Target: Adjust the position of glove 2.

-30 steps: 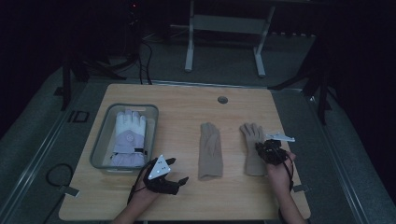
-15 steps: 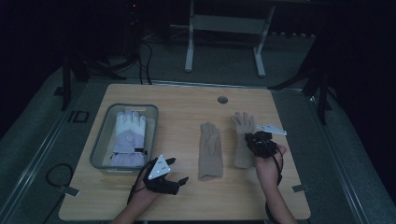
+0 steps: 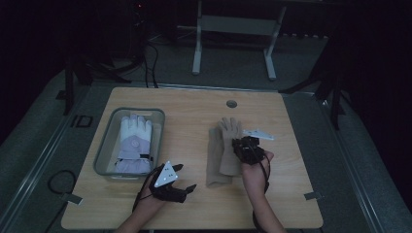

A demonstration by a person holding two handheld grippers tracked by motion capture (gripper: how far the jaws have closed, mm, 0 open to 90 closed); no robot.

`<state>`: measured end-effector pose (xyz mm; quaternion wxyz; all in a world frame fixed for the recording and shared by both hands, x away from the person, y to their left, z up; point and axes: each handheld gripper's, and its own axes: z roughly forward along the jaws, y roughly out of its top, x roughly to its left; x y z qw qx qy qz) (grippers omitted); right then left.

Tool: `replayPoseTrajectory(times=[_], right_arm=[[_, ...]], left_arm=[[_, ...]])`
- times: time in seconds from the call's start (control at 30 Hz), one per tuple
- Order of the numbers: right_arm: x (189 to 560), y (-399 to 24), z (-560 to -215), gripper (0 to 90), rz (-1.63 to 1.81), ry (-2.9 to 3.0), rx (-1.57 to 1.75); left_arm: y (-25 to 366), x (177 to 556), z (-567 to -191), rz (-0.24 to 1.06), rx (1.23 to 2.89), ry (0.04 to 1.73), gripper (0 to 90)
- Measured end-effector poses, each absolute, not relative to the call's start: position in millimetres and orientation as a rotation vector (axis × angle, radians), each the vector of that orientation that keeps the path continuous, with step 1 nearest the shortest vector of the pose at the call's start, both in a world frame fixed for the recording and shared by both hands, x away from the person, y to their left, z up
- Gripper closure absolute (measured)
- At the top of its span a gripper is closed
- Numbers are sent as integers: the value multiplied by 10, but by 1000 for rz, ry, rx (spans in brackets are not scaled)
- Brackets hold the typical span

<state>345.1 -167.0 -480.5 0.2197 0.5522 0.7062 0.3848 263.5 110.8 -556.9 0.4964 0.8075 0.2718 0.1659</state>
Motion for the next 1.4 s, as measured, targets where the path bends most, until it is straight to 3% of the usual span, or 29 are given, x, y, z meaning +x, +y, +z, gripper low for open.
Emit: replayPoseTrajectory(times=[0.27, 0.87, 1.1, 1.23, 1.33, 1.37, 1.4], right_arm=[[3451, -1385, -4912, 833, 1085, 1980, 1548], [3522, -1276, -5371, 801, 978, 2058, 1620], [3542, -1272, -5404, 702, 981, 2090, 1613], [3546, -1313, -5348, 496, 1011, 2146, 1559], [3549, -1351, -5312, 439, 1022, 2170, 1519], [3558, -1404, -5279, 354, 1043, 2176, 1495], [3565, -1449, -5250, 327, 1079, 2184, 1489]], left_arm=[[1127, 2638, -5550, 405, 1947, 658, 149], [1112, 2640, -5556, 392, 1943, 655, 148], [1115, 2637, -5550, 378, 1935, 651, 148], [1120, 2637, -5538, 378, 1933, 655, 143], [1110, 2630, -5534, 377, 1936, 655, 140], [1099, 2626, -5535, 379, 1939, 657, 127], [1089, 2624, -5536, 381, 1942, 660, 111]])
